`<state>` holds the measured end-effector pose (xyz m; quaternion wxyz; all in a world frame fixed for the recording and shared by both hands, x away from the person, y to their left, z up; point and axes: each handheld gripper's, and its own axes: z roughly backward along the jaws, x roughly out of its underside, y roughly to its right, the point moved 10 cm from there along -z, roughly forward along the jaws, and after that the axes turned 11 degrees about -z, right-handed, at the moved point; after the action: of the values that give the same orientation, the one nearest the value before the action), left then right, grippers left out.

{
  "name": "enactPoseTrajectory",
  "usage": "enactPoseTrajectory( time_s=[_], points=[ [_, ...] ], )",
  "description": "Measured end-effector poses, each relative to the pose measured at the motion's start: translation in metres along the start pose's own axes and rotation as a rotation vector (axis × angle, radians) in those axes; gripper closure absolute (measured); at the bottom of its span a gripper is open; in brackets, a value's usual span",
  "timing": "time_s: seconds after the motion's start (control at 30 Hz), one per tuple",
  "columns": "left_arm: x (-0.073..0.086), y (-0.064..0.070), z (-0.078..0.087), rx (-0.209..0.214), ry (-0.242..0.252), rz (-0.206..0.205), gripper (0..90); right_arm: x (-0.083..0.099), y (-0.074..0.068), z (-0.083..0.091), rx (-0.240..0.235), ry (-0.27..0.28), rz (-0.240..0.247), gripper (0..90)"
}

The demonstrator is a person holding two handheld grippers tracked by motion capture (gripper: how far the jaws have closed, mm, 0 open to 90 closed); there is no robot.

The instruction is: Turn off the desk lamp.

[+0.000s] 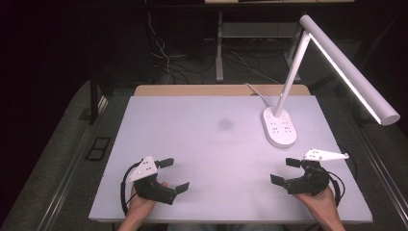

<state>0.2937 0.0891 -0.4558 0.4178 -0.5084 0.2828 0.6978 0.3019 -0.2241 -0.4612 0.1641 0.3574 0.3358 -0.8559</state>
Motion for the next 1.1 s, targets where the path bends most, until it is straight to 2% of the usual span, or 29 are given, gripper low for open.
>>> enactPoseTrajectory(
  time_s=[0.23,0.27,0.37,0.67,0.9,1.1],
  points=[
    [0.001,0.0,0.0,0.003,-0.002,0.004,0.0,-0.002,0.0,0.002,-0.005,0.008,-0.013,0.8],
    [0.001,0.0,-0.001,0.002,-0.003,0.002,0.0,-0.003,-0.002,0.002,-0.013,0.003,-0.027,0.7],
    [0.001,0.0,-0.001,-0.001,-0.003,0.003,0.0,-0.004,-0.003,0.003,-0.025,0.001,-0.03,0.8],
    [0.001,-0.001,-0.001,-0.008,-0.002,0.0,0.0,-0.009,-0.004,0.004,-0.02,-0.036,-0.011,0.7],
    [0.001,0.0,-0.002,-0.011,-0.004,0.0,0.0,-0.02,0.002,0.005,0.01,-0.03,0.006,0.7],
    [0.001,0.0,-0.002,-0.01,-0.002,0.003,0.0,-0.026,0.002,0.003,0.001,-0.038,0.003,0.7]
  ],
)
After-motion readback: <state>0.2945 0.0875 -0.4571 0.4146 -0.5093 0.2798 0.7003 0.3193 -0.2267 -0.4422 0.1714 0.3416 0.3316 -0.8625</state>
